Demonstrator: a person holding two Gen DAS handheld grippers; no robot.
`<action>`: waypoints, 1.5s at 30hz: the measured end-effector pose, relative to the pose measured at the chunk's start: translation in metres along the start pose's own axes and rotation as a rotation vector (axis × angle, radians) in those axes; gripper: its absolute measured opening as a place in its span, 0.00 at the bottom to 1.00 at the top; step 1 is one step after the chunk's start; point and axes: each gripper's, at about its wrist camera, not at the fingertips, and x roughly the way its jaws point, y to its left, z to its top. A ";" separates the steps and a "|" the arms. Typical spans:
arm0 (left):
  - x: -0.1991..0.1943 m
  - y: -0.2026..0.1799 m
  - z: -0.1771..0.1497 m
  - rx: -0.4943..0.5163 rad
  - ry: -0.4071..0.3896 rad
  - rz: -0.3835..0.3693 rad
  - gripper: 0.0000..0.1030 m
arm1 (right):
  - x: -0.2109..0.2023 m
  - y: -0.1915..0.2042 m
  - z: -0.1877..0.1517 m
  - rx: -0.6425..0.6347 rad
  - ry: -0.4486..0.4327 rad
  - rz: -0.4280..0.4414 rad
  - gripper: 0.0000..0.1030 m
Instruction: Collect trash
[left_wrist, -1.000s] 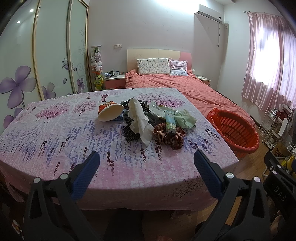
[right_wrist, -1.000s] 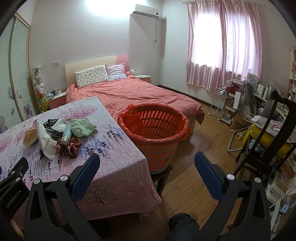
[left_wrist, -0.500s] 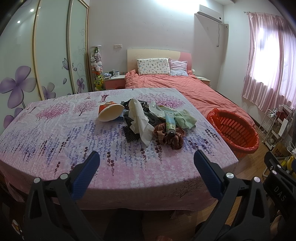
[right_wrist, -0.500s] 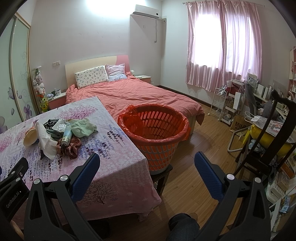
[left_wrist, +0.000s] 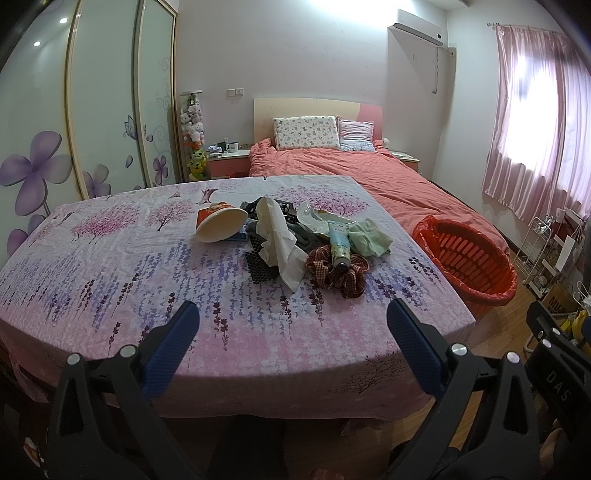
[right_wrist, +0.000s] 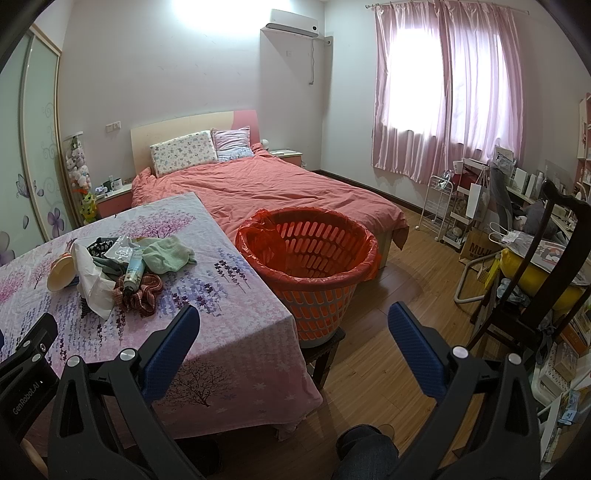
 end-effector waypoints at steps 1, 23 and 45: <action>0.000 0.000 0.000 0.000 0.000 0.000 0.96 | 0.000 0.000 0.000 0.000 0.000 0.000 0.98; 0.029 0.037 0.013 -0.077 0.020 0.070 0.96 | 0.039 0.025 0.011 0.034 0.069 0.154 0.98; 0.179 0.140 0.072 -0.140 0.124 0.170 0.78 | 0.142 0.164 0.024 -0.058 0.314 0.502 0.38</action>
